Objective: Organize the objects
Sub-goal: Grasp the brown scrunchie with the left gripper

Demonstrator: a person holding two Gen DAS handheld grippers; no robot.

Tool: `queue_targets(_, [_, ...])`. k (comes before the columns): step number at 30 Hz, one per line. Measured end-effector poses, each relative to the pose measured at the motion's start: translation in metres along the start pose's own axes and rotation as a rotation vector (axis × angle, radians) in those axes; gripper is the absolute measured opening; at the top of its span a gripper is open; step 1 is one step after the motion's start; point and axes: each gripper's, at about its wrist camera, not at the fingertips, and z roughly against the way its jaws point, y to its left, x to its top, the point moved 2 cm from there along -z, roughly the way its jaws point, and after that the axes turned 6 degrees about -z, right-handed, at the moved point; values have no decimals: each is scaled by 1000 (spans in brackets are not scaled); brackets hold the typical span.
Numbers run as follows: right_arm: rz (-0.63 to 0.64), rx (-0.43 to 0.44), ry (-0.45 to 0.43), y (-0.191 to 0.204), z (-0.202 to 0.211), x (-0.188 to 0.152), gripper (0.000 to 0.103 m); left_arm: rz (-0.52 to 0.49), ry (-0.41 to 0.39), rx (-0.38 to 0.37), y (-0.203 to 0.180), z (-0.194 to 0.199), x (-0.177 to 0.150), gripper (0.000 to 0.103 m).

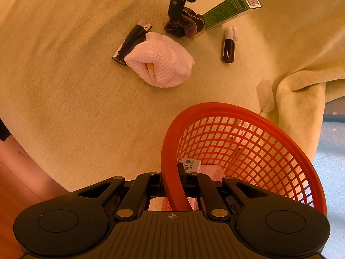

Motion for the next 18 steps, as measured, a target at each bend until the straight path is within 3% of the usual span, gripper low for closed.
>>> queue_targets(11, [6, 6, -6, 1, -2, 0, 2, -26, -5, 36, -5, -13, 5, 38])
queue_targets(15, [0, 6, -7, 1, -1, -1, 2, -35, 7, 29, -5, -16, 9, 17])
queue_targets(18, [0, 5, -7, 1, 0, -1, 2, -34, 11, 20, -3, -15, 10, 14])
